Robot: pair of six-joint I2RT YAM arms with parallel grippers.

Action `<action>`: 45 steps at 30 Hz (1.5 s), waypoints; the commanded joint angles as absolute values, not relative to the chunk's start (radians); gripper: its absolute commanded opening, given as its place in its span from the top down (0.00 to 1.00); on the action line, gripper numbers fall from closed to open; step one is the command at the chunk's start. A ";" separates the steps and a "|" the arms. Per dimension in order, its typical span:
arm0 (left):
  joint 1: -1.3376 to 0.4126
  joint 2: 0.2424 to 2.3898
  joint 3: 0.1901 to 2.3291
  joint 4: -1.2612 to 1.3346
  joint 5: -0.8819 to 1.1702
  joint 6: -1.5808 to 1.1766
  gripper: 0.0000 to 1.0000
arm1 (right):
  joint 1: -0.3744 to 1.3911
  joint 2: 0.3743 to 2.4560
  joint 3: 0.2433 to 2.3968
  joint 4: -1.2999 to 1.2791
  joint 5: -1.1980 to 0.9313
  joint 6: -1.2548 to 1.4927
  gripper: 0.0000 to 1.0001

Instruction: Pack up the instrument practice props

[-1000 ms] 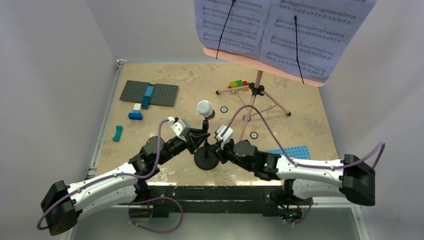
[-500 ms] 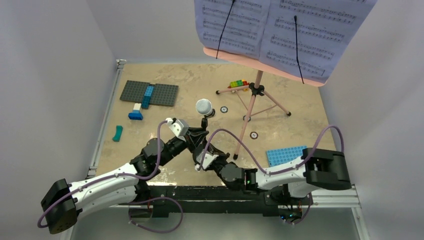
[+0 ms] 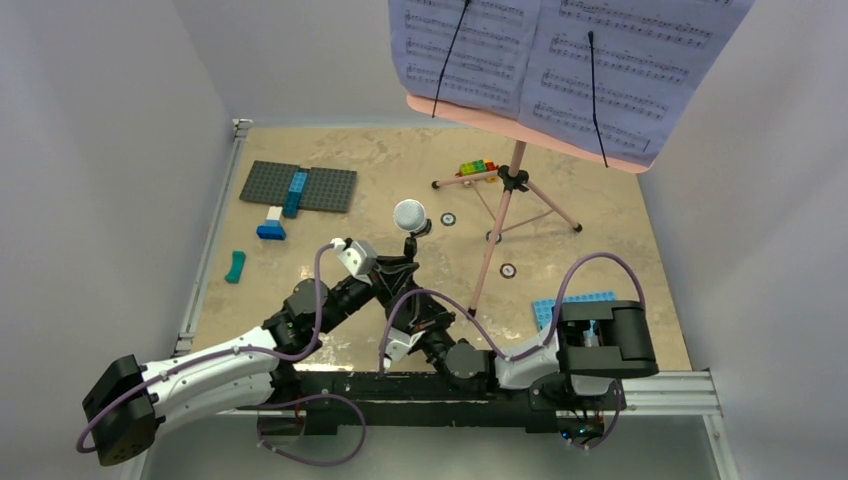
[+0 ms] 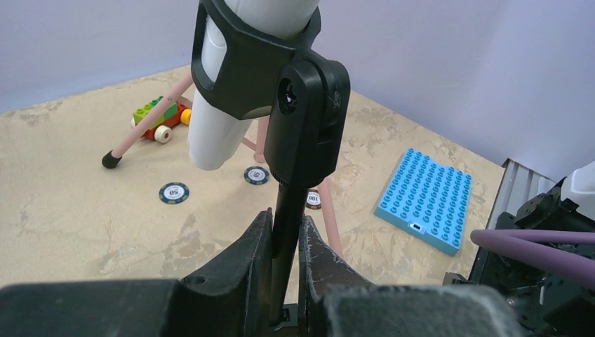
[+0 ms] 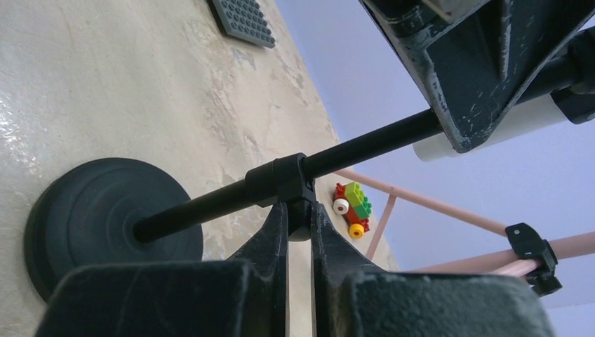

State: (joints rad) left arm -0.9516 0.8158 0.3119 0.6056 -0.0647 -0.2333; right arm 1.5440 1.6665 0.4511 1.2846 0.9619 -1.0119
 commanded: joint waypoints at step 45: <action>-0.988 0.670 0.205 0.572 -0.037 -0.207 1.00 | 0.943 1.019 0.404 0.511 -0.246 1.183 0.15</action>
State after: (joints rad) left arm -0.9768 0.6701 0.2295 0.6079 -0.0559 -0.1963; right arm 0.9600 0.9844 0.4129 0.3653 -0.1795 1.0622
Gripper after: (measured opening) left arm 0.181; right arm 0.889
